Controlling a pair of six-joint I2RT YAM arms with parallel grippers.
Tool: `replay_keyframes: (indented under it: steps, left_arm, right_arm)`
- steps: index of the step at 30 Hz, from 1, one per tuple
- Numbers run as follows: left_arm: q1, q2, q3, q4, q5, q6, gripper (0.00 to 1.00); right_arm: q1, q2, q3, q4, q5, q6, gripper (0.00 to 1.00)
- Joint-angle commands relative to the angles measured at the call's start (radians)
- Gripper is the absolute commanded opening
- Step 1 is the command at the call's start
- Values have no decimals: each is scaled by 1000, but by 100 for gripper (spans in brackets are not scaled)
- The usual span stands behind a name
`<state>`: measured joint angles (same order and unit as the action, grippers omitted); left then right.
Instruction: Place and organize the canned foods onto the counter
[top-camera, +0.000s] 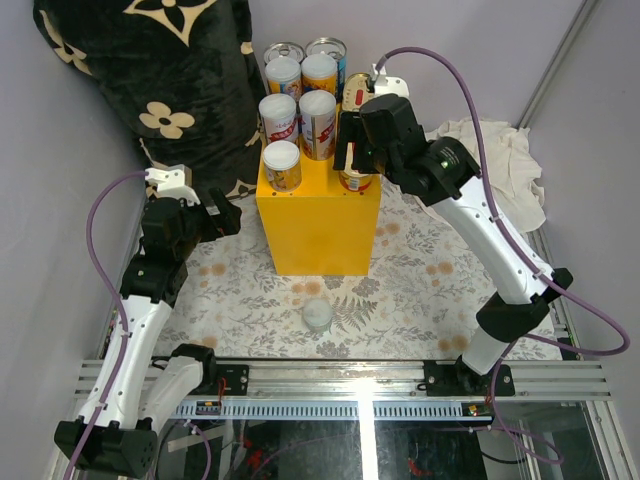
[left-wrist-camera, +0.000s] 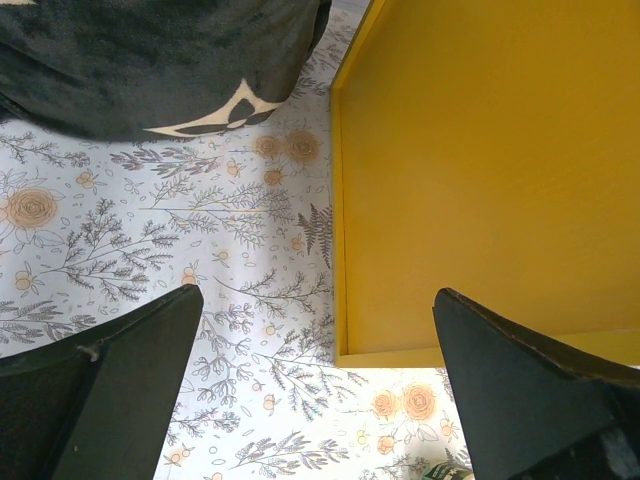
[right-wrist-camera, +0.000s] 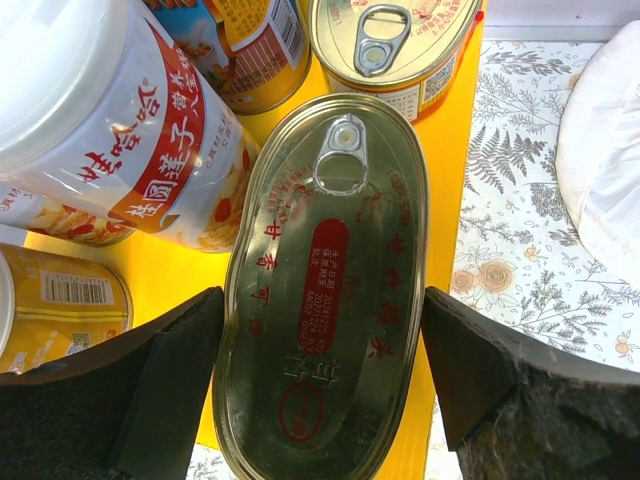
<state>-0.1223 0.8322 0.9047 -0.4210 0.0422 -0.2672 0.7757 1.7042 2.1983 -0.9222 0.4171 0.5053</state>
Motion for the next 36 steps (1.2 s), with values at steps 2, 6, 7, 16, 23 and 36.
replay_keyframes:
  steps: [2, 6, 7, 16, 23, 36]
  left_arm:
    - [9, 1, 22, 2, 17, 8, 100]
    - [9, 3, 22, 3, 24, 7, 100]
    - [10, 3, 22, 2, 23, 7, 100]
    - [9, 4, 22, 3, 26, 6, 100]
    - [9, 6, 21, 2, 26, 6, 100]
    - [10, 11, 22, 2, 31, 5, 100]
  right_arm:
    - [-9, -38, -25, 54, 9, -25, 81]
    - [-9, -75, -56, 74, 40, -30, 76]
    - [-9, -77, -61, 79, 46, -30, 75]
    - [-9, -74, -80, 96, 82, -37, 72]
    - [-10, -70, -60, 101, 79, -39, 86]
    - [-10, -231, -111, 277, 31, -131, 100]
